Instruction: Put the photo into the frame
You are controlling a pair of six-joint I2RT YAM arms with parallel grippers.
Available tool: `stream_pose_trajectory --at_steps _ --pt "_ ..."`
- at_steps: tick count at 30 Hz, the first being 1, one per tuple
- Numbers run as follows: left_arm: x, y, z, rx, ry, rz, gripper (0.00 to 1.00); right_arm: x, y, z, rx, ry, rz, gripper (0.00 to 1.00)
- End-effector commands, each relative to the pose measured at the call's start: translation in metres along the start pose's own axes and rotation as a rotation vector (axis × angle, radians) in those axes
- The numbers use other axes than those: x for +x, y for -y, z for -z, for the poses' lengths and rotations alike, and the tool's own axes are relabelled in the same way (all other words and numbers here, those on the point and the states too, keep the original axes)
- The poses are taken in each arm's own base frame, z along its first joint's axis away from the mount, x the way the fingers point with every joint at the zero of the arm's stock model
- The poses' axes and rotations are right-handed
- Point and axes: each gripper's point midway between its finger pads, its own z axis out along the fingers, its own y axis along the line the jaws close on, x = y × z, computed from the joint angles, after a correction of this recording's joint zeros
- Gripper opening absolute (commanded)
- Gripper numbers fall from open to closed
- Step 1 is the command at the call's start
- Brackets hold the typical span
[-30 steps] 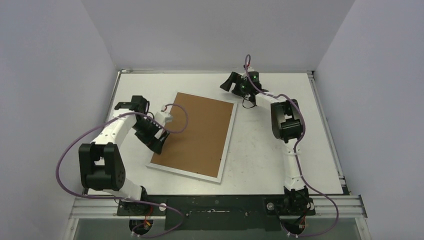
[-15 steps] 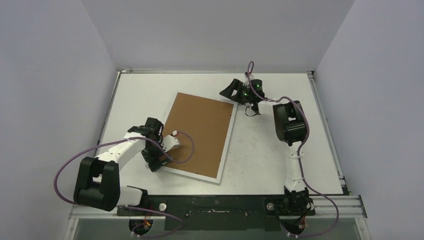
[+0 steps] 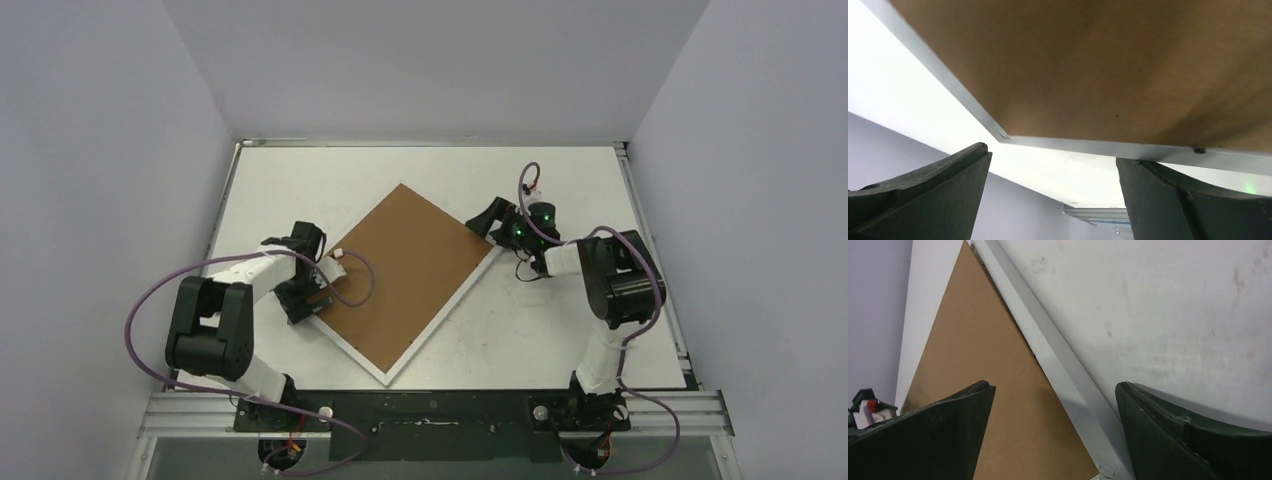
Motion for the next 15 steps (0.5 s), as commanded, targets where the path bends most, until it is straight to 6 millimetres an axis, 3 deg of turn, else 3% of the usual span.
stream_pose_trajectory --at_steps 1,5,8,10,11,15 --pt "-0.092 -0.074 0.009 -0.136 0.318 0.177 0.96 0.084 -0.033 0.052 -0.054 -0.160 -0.083 0.97" --pt "-0.099 -0.096 0.013 -0.068 0.344 0.259 0.96 0.130 -0.042 0.088 -0.012 -0.216 -0.075 0.97" --pt "-0.096 -0.109 0.022 -0.010 0.367 0.316 0.96 0.136 -0.037 0.102 0.058 -0.222 -0.081 0.96" --pt "-0.094 -0.112 0.031 0.041 0.399 0.343 0.96 0.118 -0.036 0.109 0.098 -0.185 -0.063 0.96" --pt "-0.084 -0.119 0.033 0.057 0.403 0.383 0.96 0.107 -0.035 0.112 0.122 -0.168 -0.046 0.95" --pt "-0.068 -0.141 0.057 0.103 0.451 0.494 0.96 0.051 -0.042 0.115 0.133 -0.064 -0.002 0.93"
